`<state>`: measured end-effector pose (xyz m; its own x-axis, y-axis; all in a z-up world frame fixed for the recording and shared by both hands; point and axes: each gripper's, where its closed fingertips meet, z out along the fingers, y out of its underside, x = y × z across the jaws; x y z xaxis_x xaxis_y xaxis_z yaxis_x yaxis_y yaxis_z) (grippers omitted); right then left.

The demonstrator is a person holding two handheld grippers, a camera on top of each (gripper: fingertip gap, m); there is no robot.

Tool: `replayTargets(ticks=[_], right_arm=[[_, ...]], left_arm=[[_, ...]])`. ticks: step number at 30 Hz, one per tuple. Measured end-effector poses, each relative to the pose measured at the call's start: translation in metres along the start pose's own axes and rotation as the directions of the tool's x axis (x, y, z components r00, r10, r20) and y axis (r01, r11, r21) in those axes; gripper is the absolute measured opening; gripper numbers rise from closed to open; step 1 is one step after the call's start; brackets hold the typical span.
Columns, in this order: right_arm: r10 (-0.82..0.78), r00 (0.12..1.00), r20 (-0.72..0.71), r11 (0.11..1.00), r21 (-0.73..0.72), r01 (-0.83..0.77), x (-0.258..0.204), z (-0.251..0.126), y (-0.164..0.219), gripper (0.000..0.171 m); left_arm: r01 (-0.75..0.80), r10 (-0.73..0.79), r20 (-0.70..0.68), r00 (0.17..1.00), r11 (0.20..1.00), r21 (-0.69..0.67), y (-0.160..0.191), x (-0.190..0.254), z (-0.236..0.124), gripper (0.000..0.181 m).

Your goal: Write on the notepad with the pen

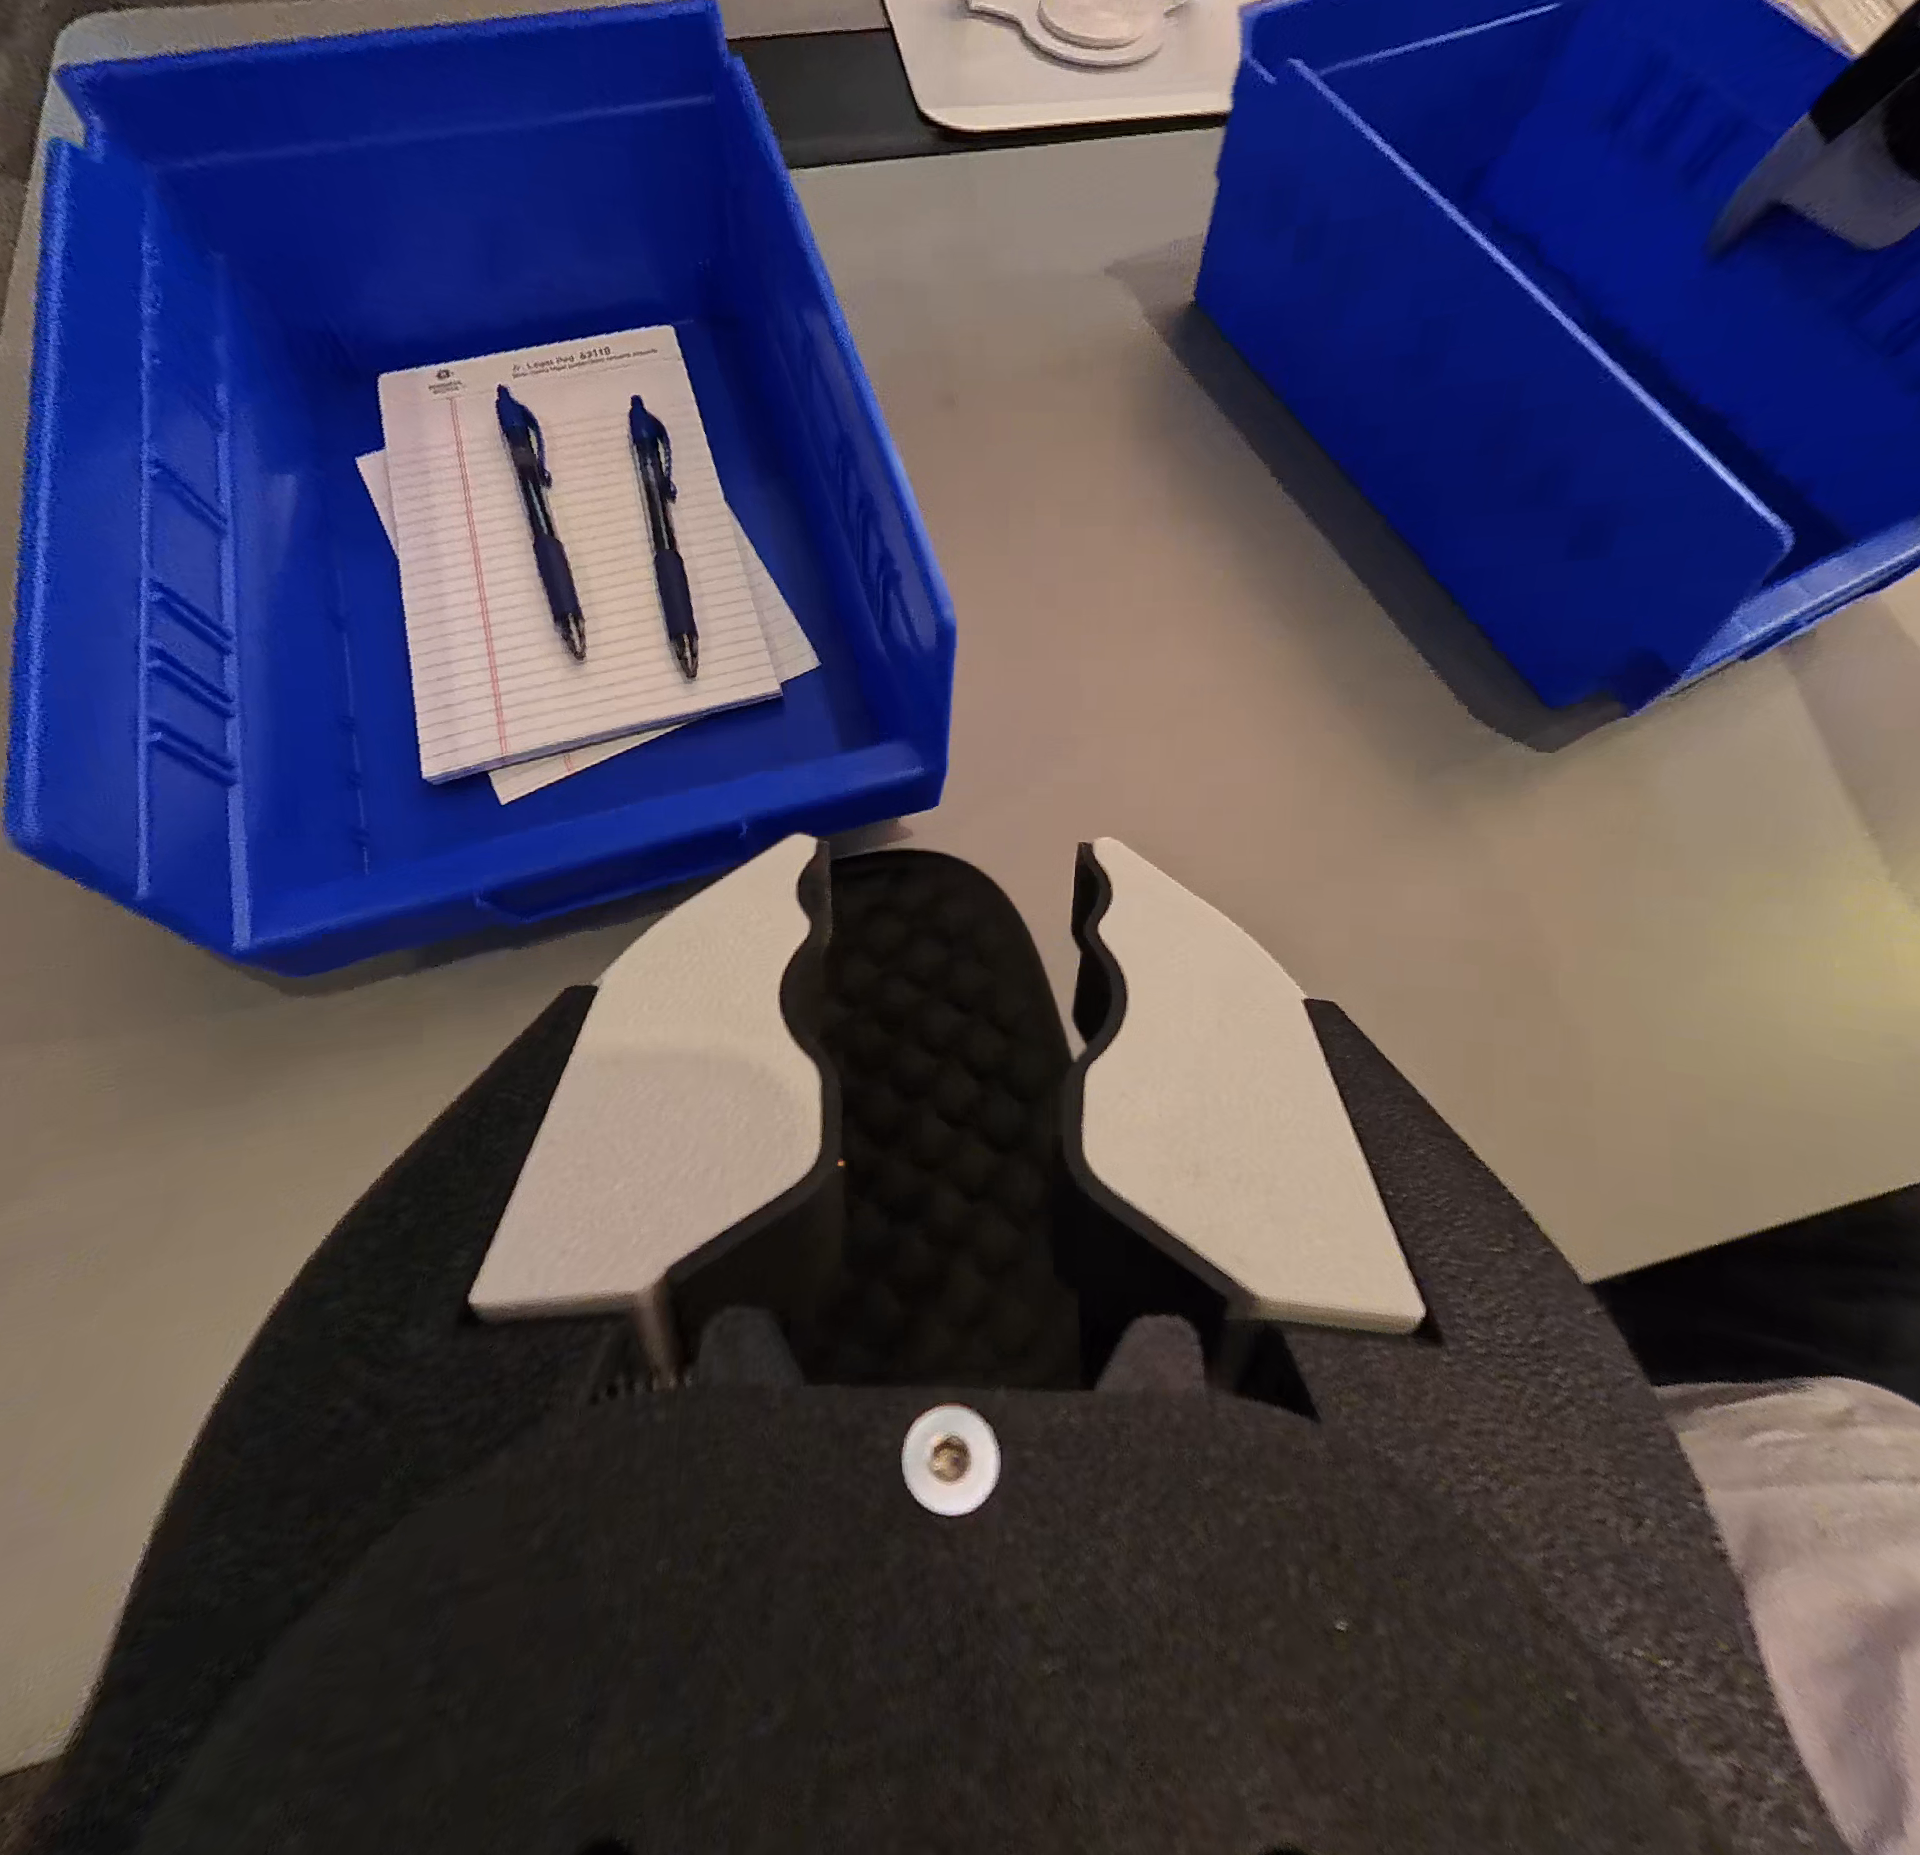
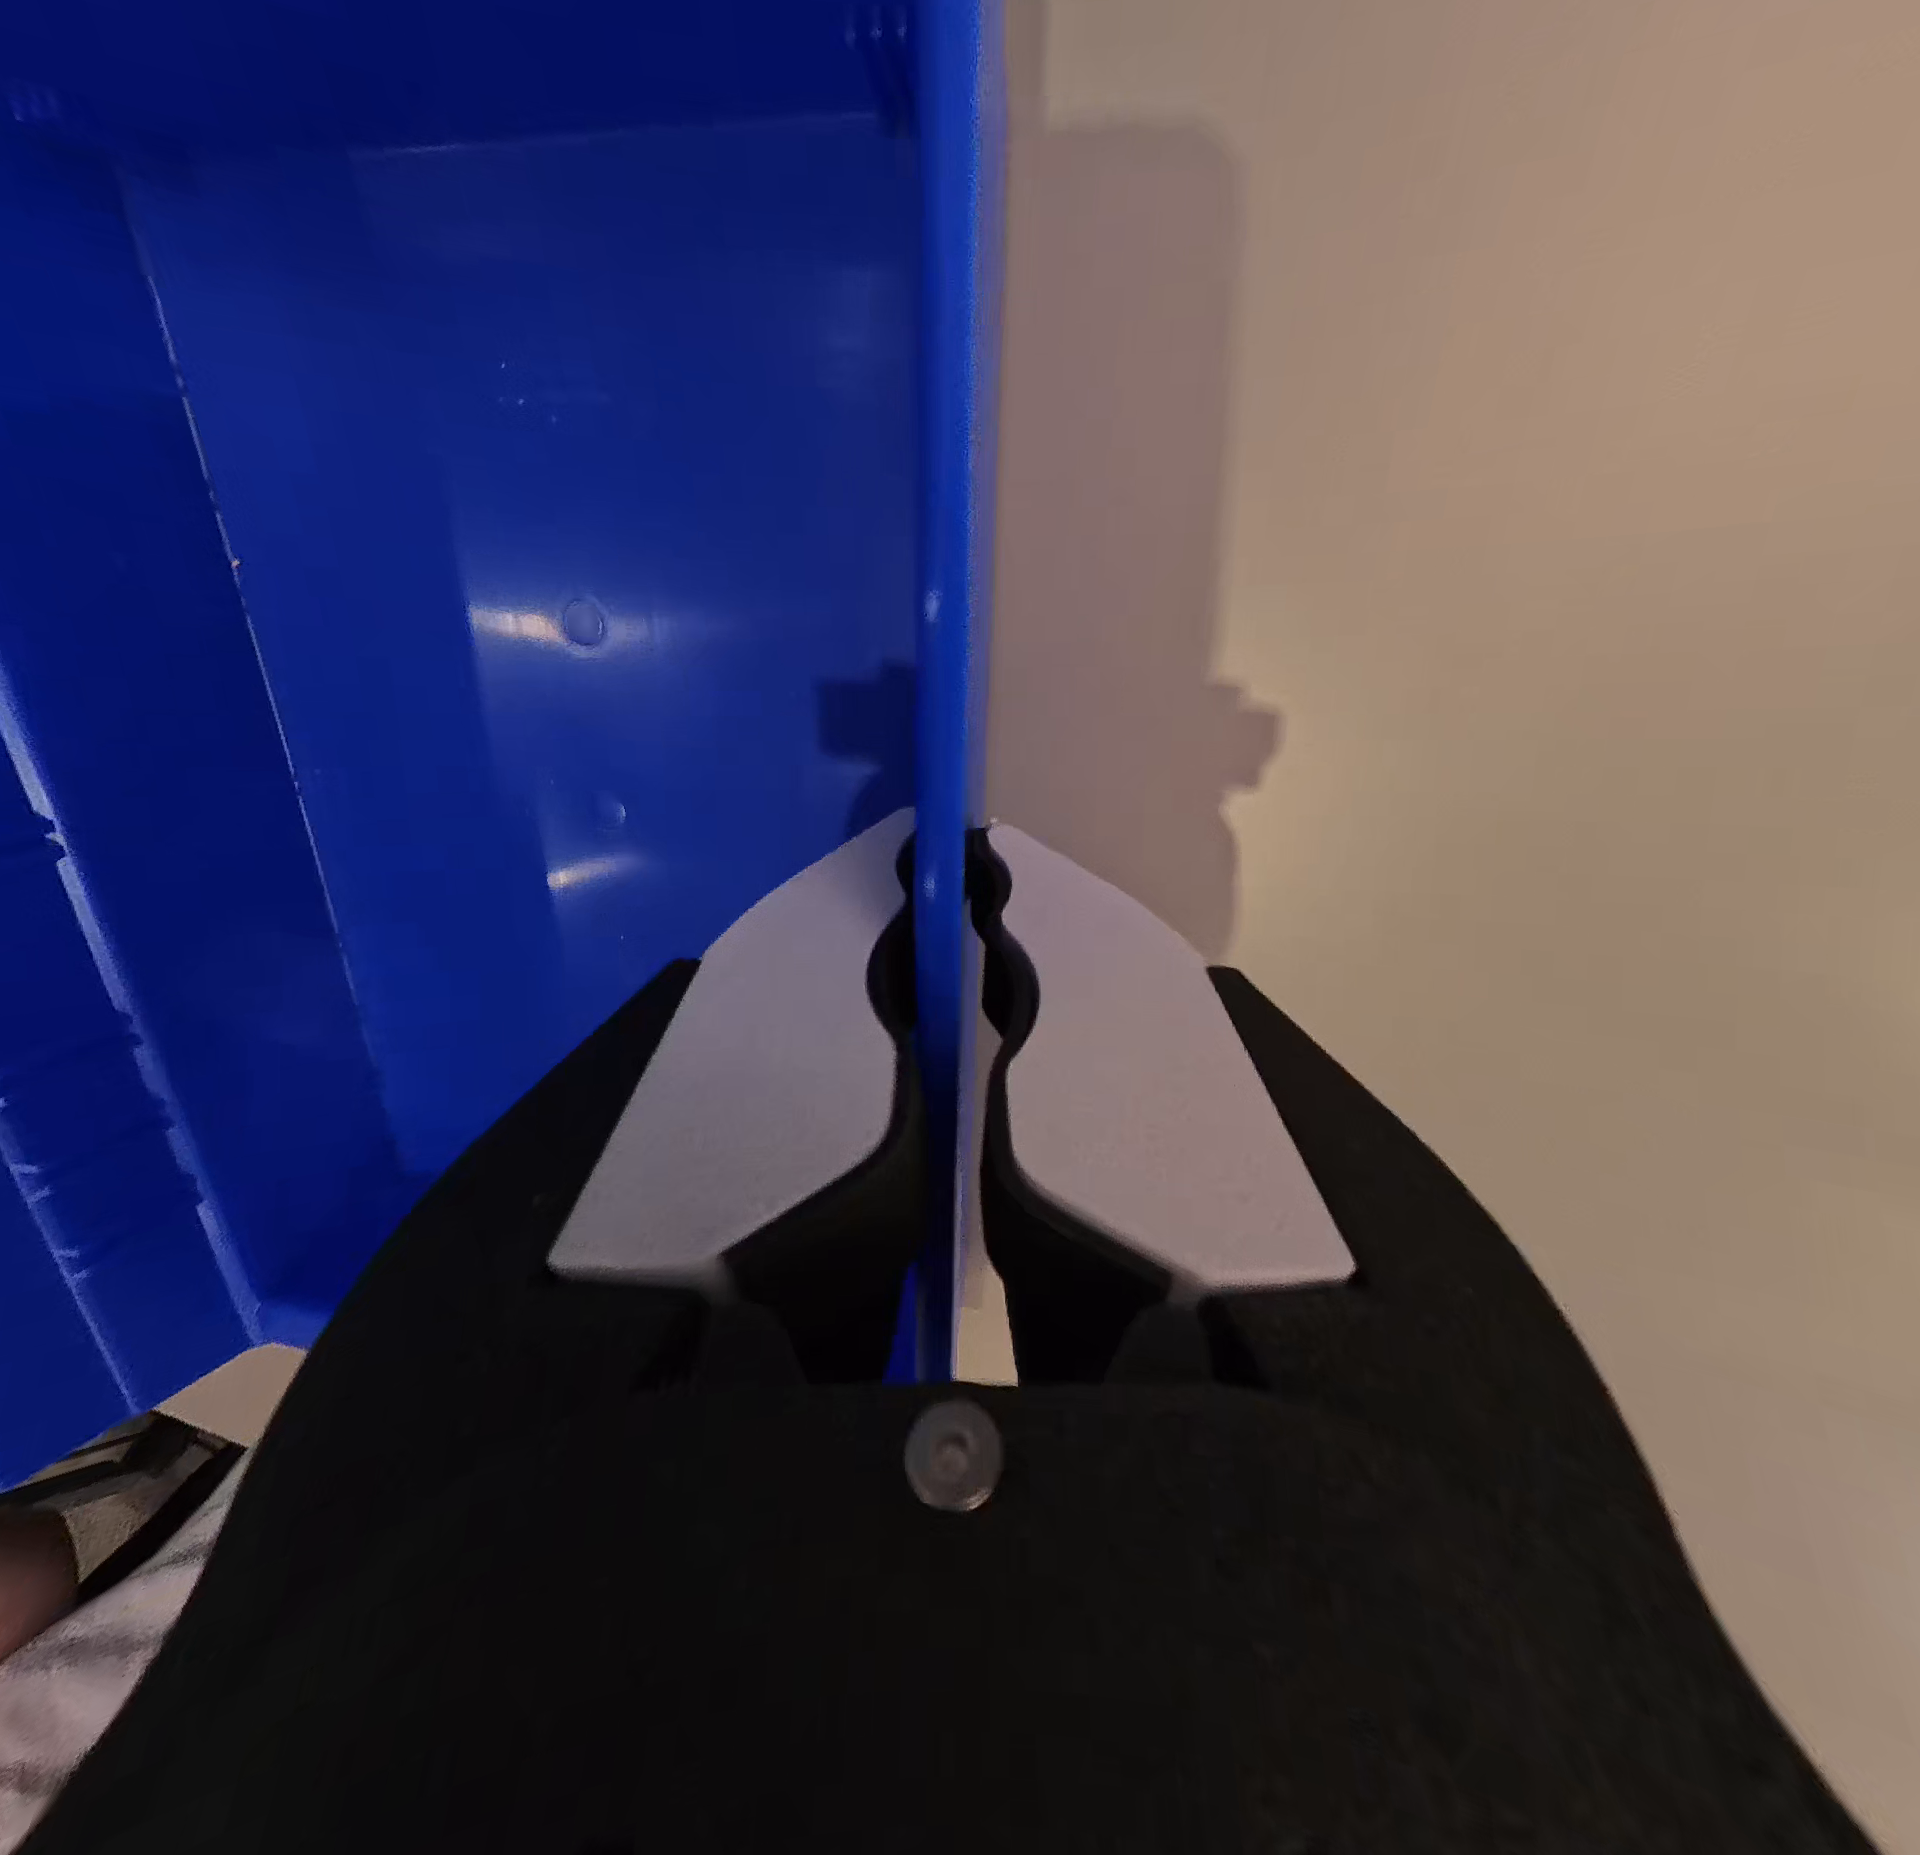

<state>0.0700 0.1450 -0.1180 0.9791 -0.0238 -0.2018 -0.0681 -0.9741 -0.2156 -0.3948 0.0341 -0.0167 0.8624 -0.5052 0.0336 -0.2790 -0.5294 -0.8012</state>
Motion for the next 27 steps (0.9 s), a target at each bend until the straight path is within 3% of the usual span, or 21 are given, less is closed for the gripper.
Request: replayTargets(ticks=[13,27], right_arm=[[0.131,0.991,-0.034,0.991,0.038,-0.13,0.151,-0.038,0.035,0.005],[0.203,0.978,-0.046,0.978,0.059,-0.2,0.231,-0.06,0.067,0.006]], left_arm=[[-0.036,0.037,0.02,0.999,0.999,-0.028,-0.026,0.029,0.033,0.045],[-0.044,0.044,0.054,0.998,0.999,-0.006,-0.05,0.044,0.043,0.045]])
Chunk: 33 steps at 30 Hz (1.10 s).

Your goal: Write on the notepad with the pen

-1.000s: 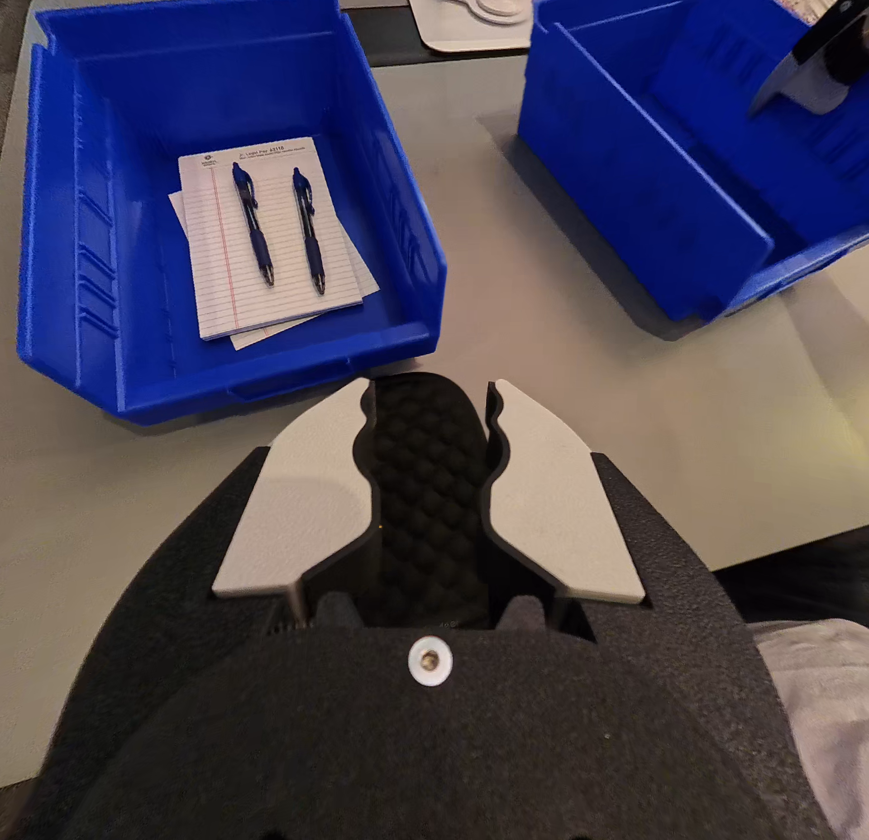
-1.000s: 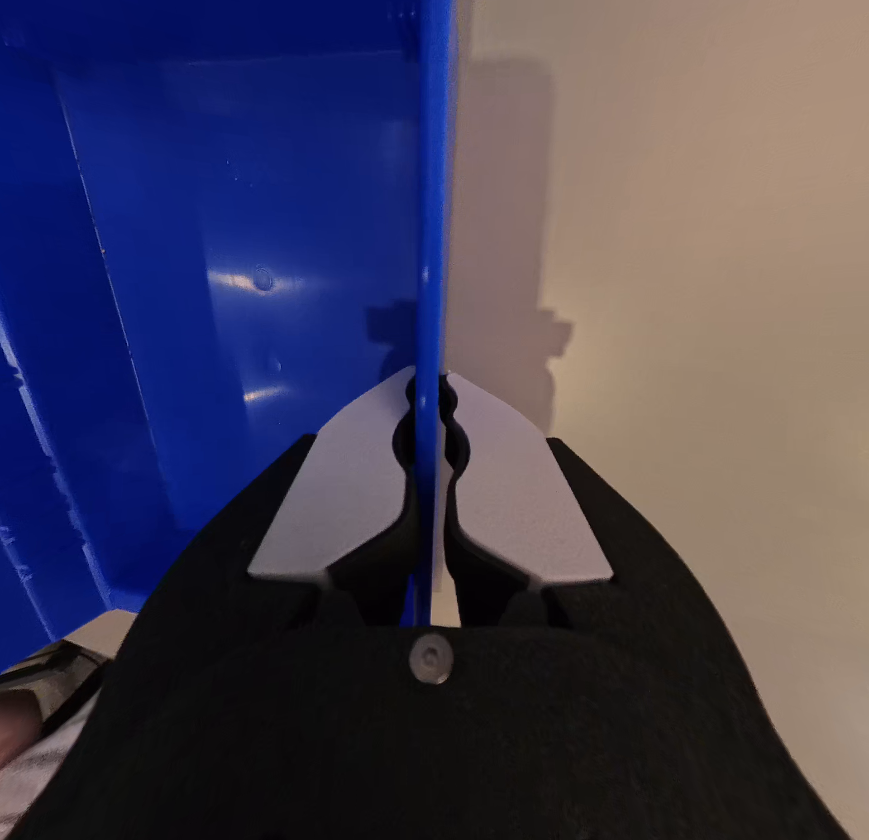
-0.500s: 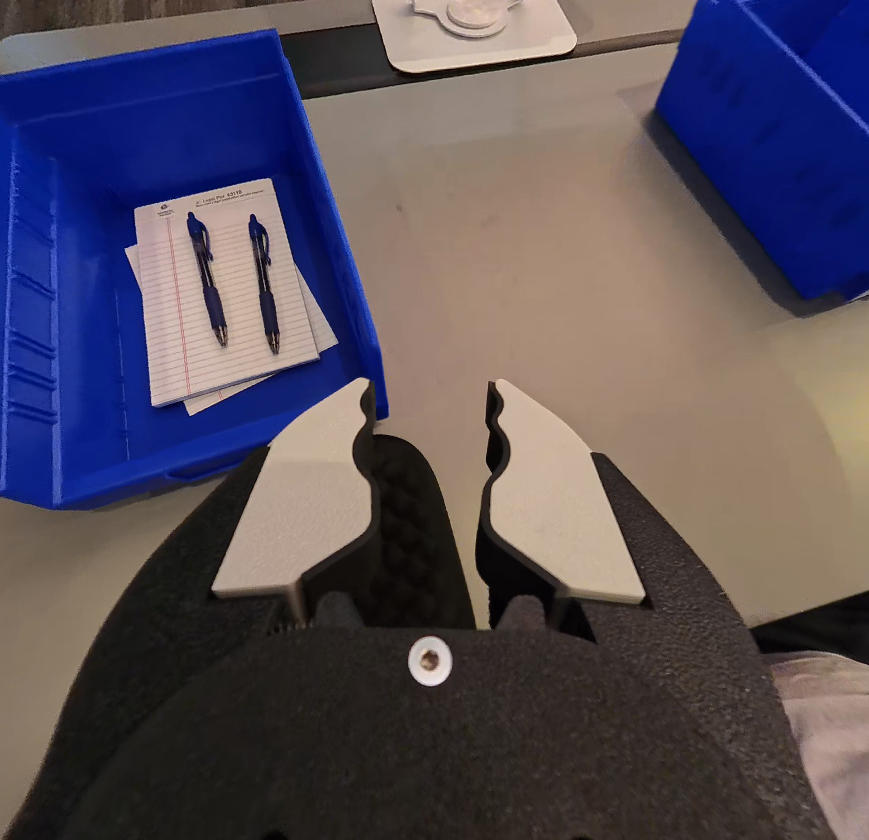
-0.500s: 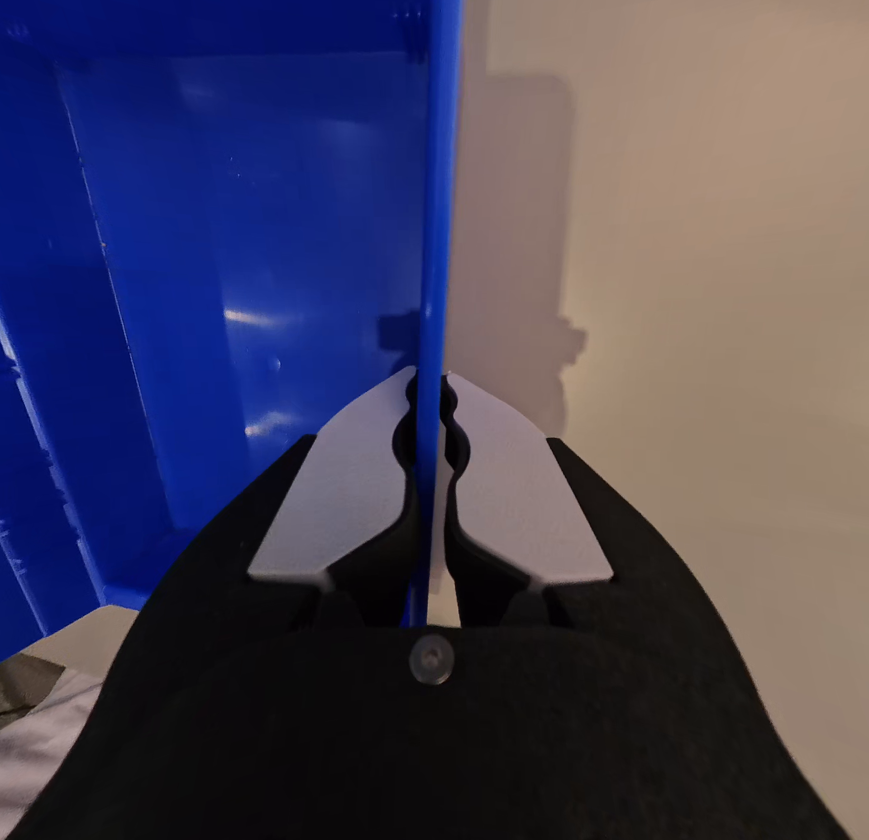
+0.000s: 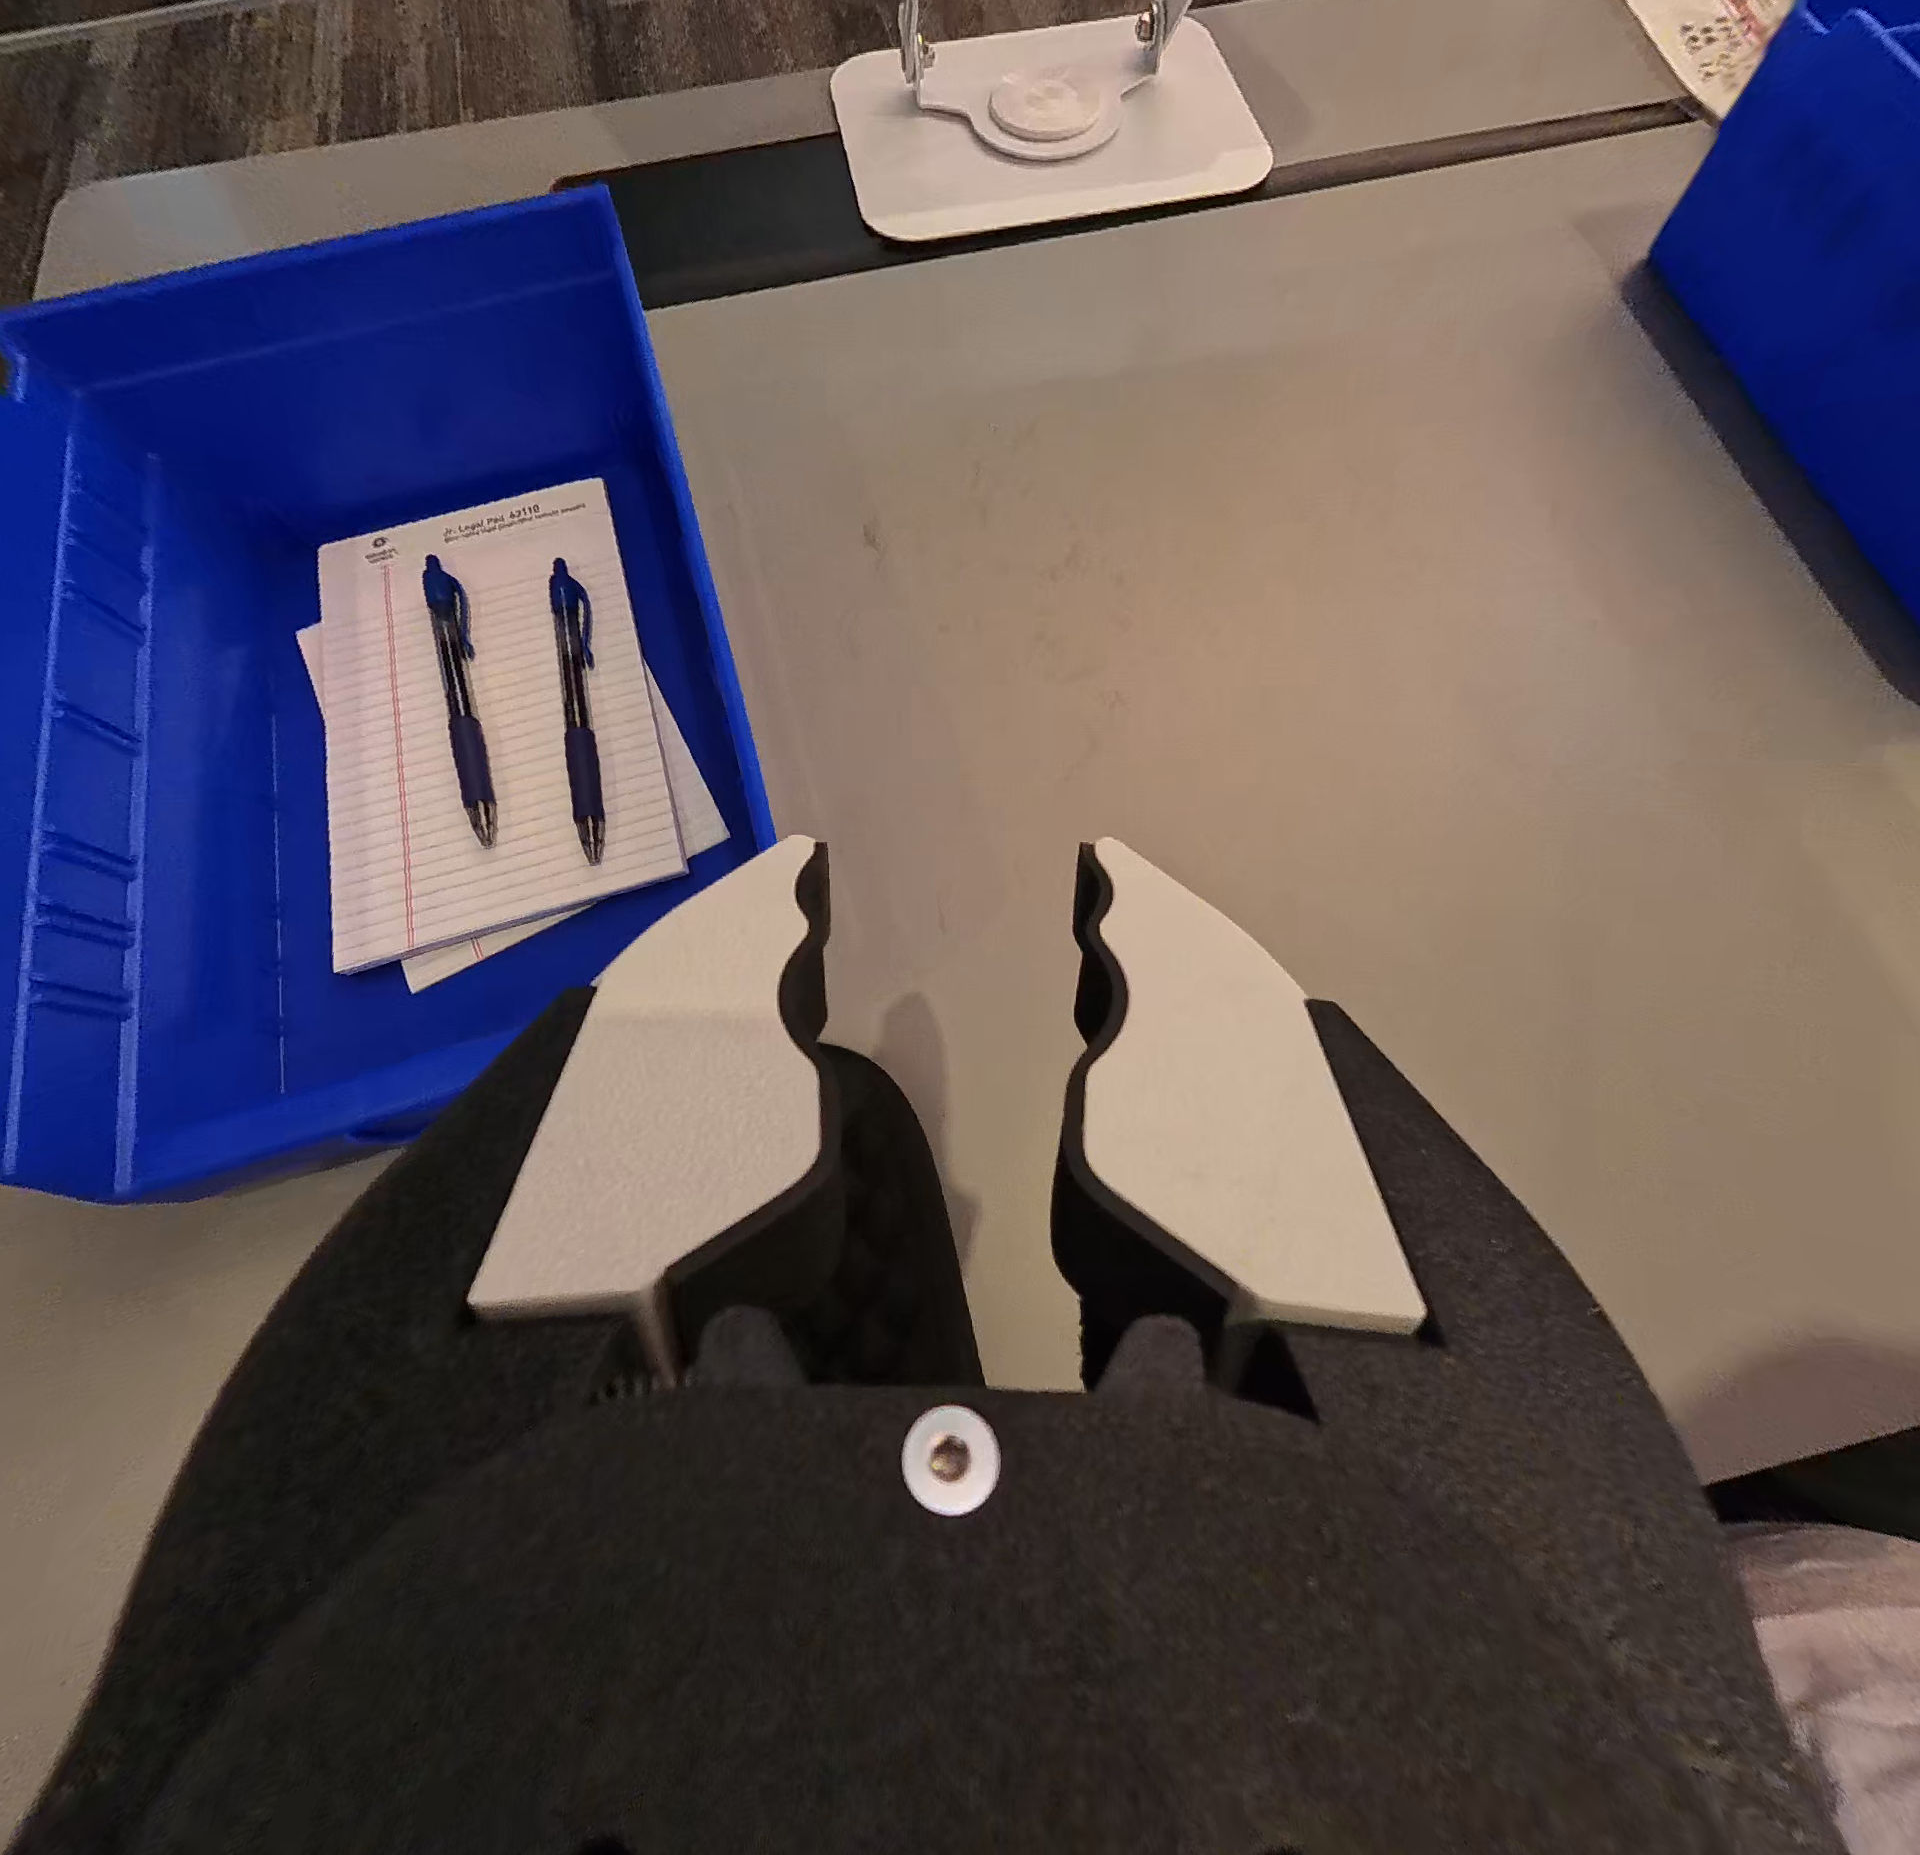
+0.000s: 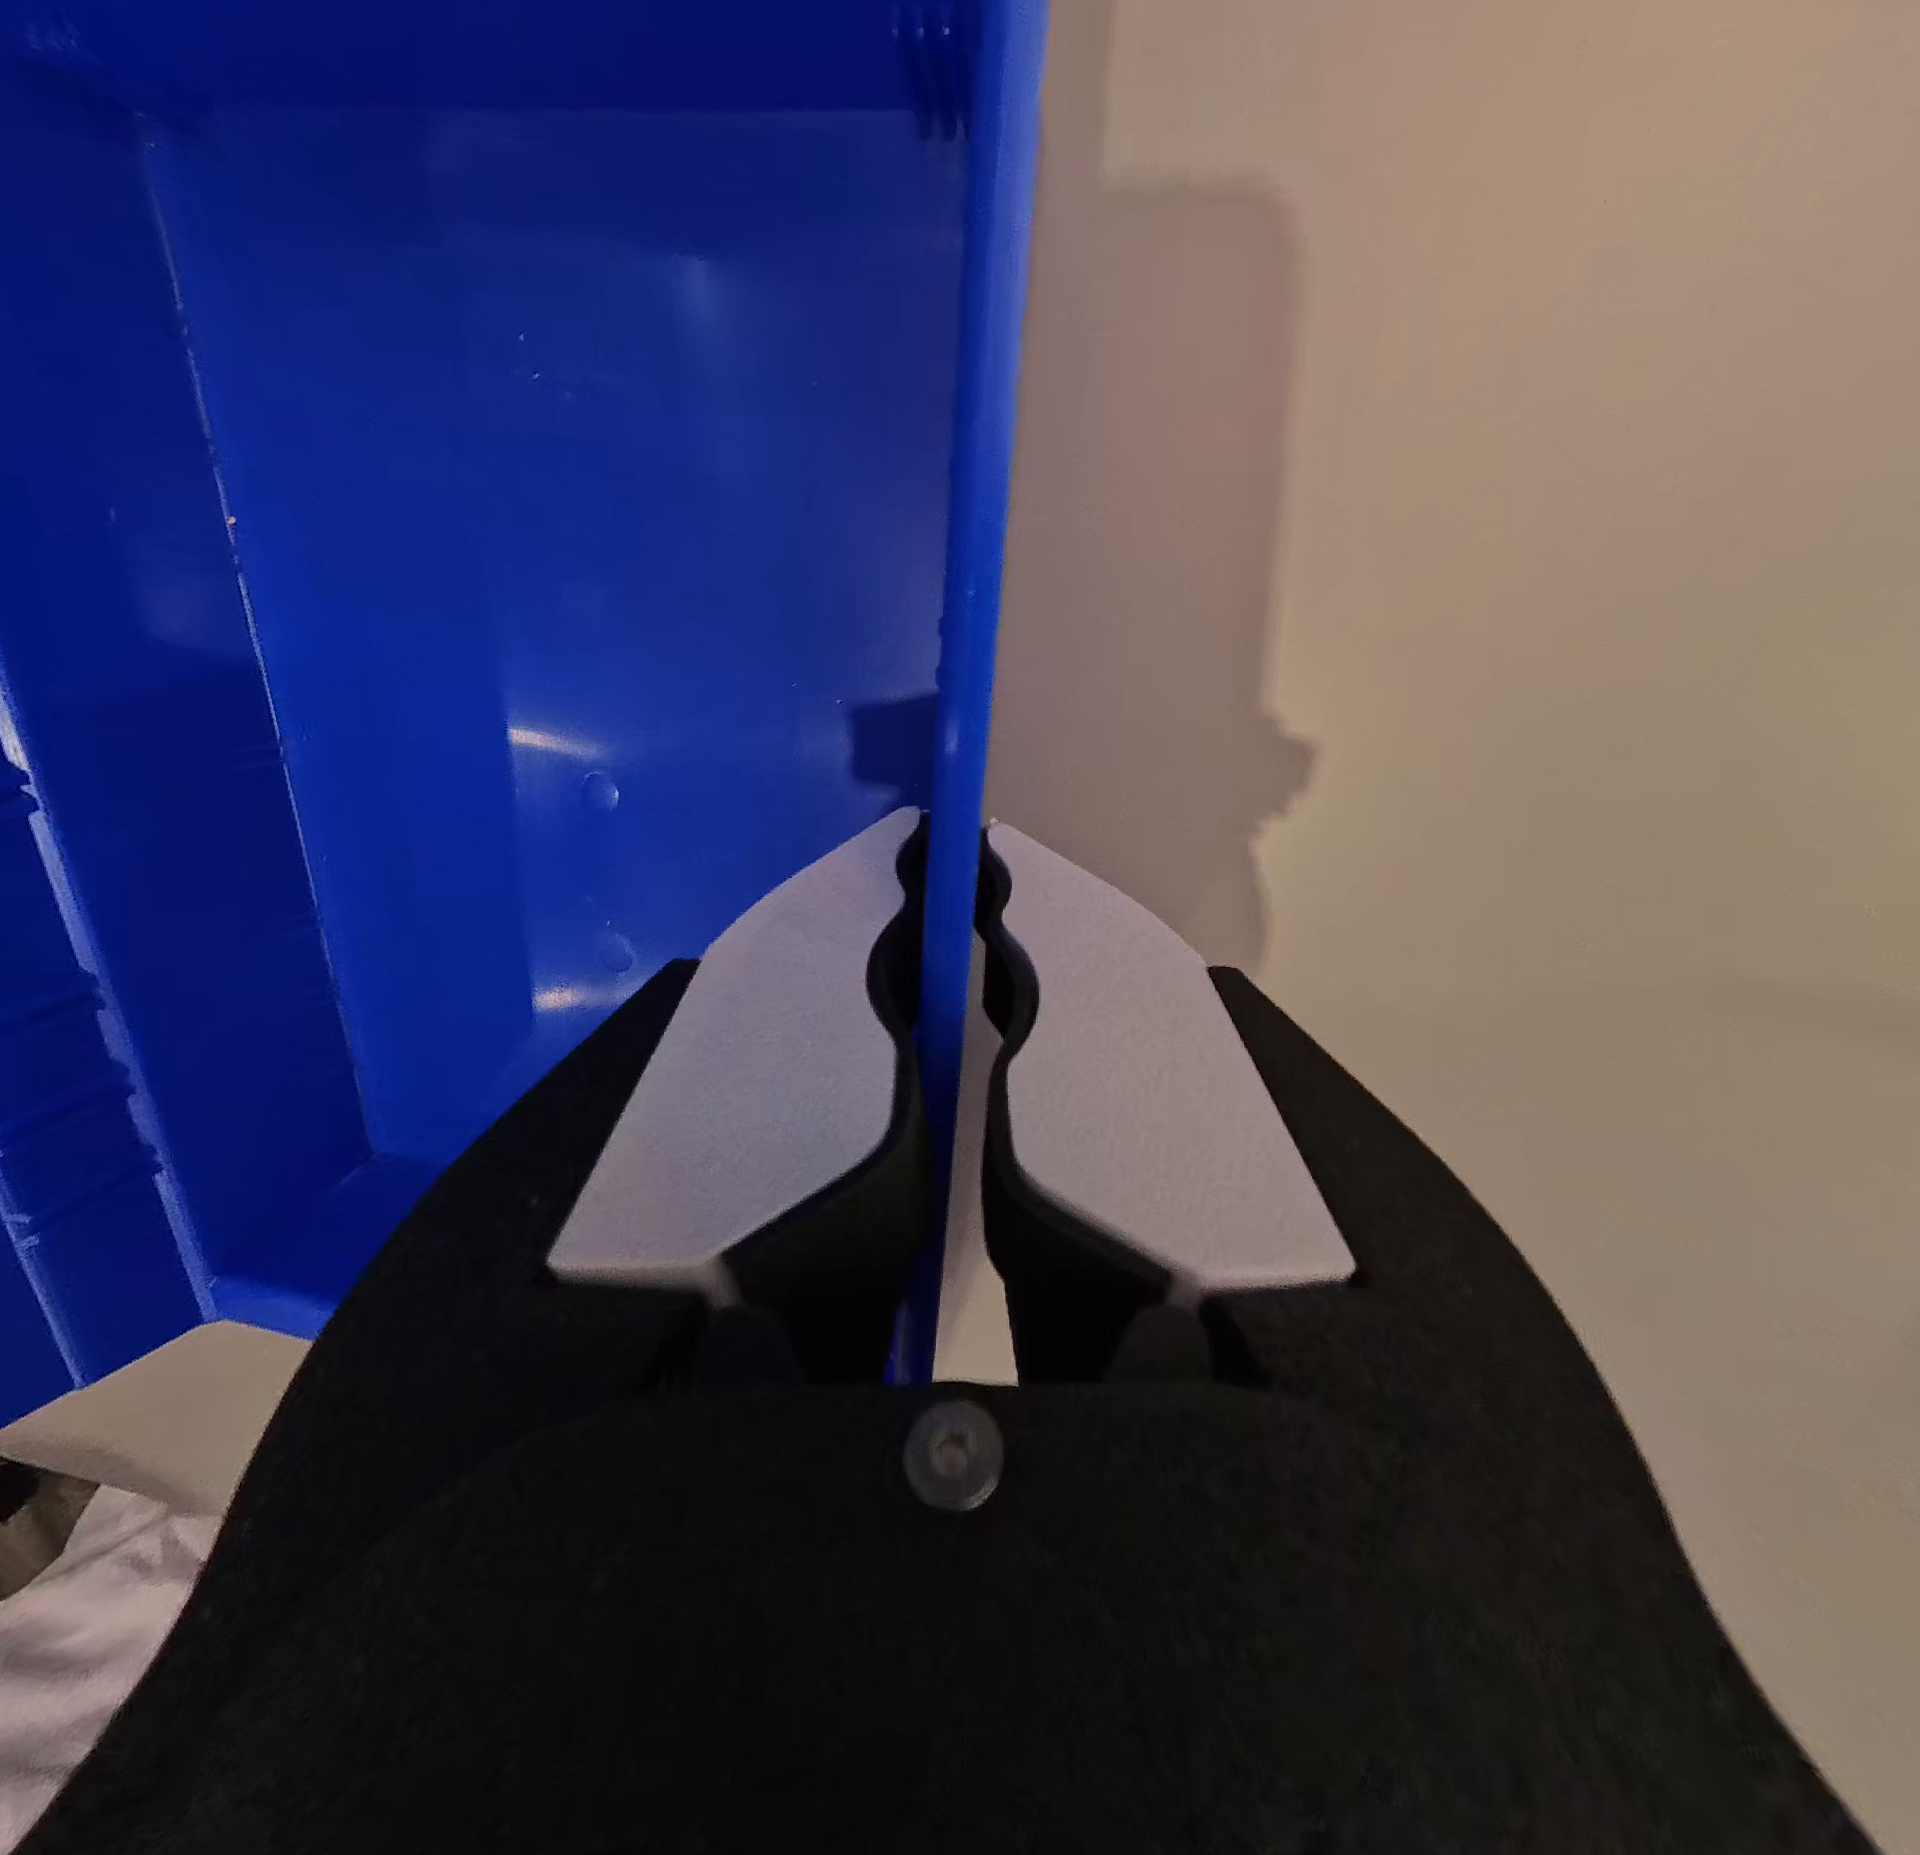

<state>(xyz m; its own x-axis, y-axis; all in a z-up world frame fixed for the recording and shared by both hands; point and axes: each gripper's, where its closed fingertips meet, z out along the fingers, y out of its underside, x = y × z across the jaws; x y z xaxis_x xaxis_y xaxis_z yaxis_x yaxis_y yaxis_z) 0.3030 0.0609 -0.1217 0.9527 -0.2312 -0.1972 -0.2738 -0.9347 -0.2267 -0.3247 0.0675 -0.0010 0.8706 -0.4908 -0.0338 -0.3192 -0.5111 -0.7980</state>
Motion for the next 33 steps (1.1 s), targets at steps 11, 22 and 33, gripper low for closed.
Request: replayTargets(ticks=[11,22,33], right_arm=[[0.038,0.999,-0.018,0.999,0.007,-0.038,0.029,-0.008,0.013,0.006],[-0.032,0.994,-0.108,0.993,0.112,0.045,0.043,-0.012,0.005,0.028],[-0.104,0.8,-0.591,0.671,0.552,0.495,0.008,-0.164,-0.055,0.045]], left_arm=[[0.011,-0.011,0.017,1.0,1.0,0.008,-0.002,-0.005,-0.001,0.045],[0.047,-0.049,0.041,0.998,0.998,0.036,0.003,-0.035,-0.012,0.046],[0.034,-0.036,-0.006,0.999,0.984,-0.172,-0.004,-0.125,0.036,0.046]])
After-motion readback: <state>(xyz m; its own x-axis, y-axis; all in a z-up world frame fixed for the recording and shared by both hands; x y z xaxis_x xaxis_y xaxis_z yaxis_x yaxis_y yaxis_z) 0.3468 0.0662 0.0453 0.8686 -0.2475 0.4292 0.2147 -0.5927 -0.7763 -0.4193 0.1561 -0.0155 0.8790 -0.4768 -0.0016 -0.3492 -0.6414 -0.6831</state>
